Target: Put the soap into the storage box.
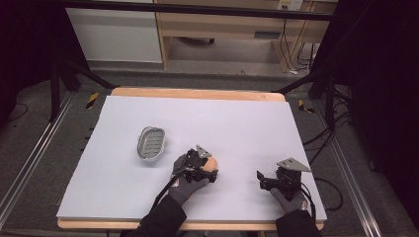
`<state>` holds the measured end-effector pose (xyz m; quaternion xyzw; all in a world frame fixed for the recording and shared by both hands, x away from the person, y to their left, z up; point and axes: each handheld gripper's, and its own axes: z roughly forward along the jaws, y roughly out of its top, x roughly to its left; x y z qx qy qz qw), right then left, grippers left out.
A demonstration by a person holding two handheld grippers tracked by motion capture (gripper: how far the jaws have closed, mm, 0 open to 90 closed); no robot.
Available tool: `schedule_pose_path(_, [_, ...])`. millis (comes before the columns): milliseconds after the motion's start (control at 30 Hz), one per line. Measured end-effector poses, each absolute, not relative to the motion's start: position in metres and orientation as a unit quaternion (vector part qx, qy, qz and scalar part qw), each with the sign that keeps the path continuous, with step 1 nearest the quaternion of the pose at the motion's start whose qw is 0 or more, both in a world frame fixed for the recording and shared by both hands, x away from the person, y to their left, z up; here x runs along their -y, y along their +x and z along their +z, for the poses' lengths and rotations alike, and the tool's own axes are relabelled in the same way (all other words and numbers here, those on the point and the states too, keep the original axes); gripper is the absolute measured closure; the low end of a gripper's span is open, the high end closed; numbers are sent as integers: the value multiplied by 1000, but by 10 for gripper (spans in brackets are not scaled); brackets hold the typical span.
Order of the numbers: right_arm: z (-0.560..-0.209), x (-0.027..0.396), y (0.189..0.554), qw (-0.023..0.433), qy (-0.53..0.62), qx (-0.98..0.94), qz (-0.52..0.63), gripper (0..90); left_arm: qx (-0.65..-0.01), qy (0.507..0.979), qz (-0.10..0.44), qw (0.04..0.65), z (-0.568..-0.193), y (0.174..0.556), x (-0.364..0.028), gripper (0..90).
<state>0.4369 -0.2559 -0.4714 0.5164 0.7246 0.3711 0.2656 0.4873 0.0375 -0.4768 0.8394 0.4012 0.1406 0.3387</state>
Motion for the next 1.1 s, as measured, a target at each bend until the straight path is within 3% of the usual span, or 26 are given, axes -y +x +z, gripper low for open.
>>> schedule_pose_path(467, [-471, 255, 437, 265, 516, -727, 367, 55, -405, 843, 137, 327, -473, 487, -39, 310])
schedule_pose_path(1100, [-472, 254, 437, 263, 515, -730, 364, 54, -394, 851, 148, 313, -474, 488, -35, 315])
